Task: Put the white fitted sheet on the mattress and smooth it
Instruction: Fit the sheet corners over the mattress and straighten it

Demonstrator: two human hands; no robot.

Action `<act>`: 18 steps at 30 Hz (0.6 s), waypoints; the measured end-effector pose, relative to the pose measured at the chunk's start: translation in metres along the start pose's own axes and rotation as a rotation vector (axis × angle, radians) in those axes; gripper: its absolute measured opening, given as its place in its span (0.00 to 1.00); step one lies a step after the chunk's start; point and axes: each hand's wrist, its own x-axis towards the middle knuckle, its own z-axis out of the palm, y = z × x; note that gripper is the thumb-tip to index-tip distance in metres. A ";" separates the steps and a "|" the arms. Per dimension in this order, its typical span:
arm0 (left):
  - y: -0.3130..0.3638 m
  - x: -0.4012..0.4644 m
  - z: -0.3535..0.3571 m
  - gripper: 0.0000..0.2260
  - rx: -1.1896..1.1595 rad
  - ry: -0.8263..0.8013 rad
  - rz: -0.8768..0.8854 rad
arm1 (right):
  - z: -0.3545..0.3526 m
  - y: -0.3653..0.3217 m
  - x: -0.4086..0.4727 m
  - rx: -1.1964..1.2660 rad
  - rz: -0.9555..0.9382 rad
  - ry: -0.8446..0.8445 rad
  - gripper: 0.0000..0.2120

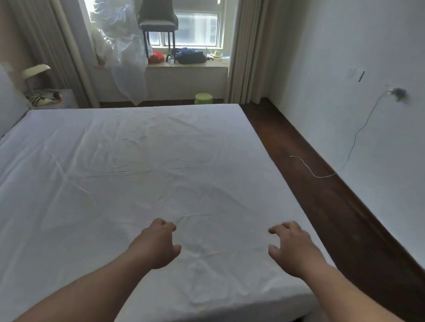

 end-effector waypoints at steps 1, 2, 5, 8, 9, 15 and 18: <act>0.016 0.005 0.008 0.29 0.008 -0.020 0.006 | -0.004 0.018 0.006 0.007 0.010 -0.019 0.25; 0.028 0.008 0.014 0.29 0.012 -0.037 0.005 | -0.007 0.032 0.013 0.011 0.005 -0.026 0.25; 0.057 0.027 0.025 0.29 0.020 -0.060 -0.036 | -0.015 0.055 0.043 0.038 -0.021 -0.044 0.25; 0.072 0.051 0.031 0.30 0.007 -0.077 -0.075 | -0.009 0.061 0.076 0.052 -0.066 -0.079 0.25; 0.077 0.065 0.033 0.30 -0.001 -0.082 -0.082 | -0.007 0.063 0.091 0.051 -0.083 -0.101 0.25; 0.106 0.152 0.048 0.30 -0.058 -0.125 -0.139 | 0.000 0.086 0.167 -0.074 -0.122 -0.238 0.27; 0.126 0.184 0.056 0.30 -0.093 -0.161 -0.172 | -0.015 0.114 0.207 -0.132 -0.119 -0.278 0.27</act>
